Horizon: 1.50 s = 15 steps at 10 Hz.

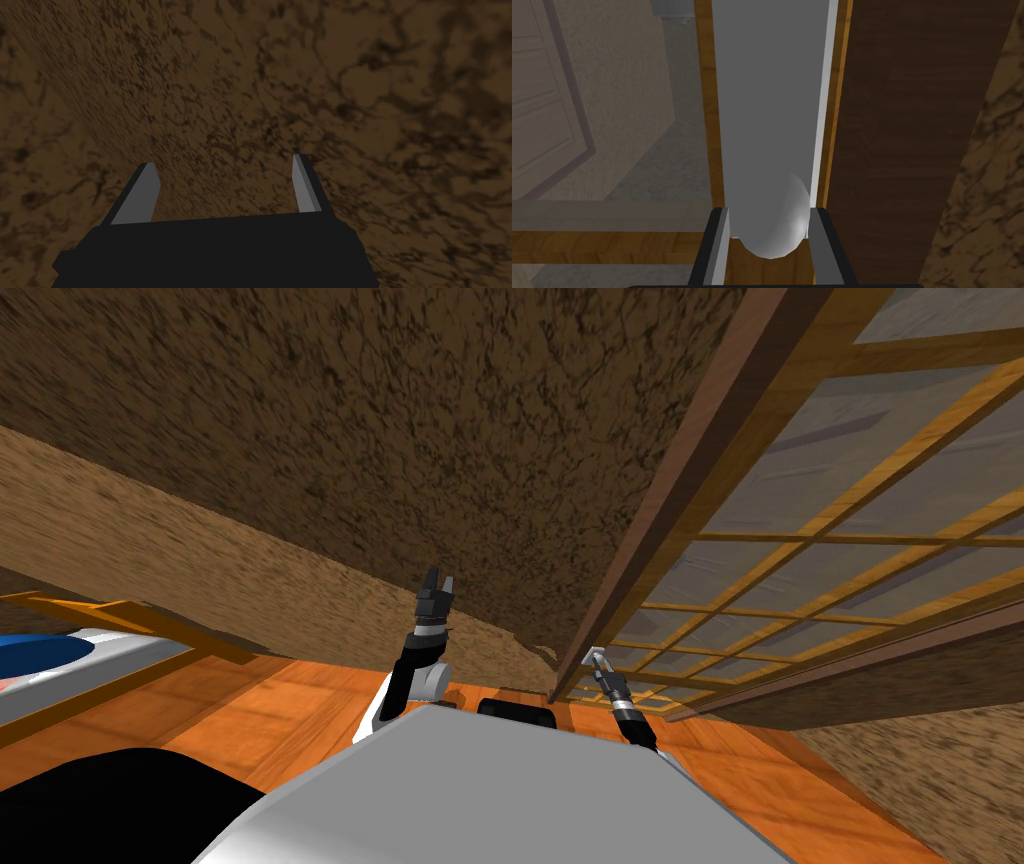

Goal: Pull the door open

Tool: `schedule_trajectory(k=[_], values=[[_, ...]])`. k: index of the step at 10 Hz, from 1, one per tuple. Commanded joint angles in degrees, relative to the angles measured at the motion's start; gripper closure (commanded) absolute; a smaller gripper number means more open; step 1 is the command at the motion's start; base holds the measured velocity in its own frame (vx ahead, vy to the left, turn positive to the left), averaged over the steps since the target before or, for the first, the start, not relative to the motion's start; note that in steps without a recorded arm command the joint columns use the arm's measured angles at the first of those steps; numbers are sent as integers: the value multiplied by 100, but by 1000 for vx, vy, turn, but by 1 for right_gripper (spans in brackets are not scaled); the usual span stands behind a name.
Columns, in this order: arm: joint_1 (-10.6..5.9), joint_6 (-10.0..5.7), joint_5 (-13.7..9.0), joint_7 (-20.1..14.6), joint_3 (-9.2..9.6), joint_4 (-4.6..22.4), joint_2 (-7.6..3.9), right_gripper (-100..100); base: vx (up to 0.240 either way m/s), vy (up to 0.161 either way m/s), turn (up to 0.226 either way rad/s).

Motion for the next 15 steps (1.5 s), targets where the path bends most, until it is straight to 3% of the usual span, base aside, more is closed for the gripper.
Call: schedule_trajectory(k=[1,4,15], values=[[-7,-2,15,0,28,-2,31,100,-11,-15,23],[-7,-2,15,0,28,-2,31,100,0,0,0],[-69,54,-441,-1328,276,5,-12,100,-36,-14,35]])
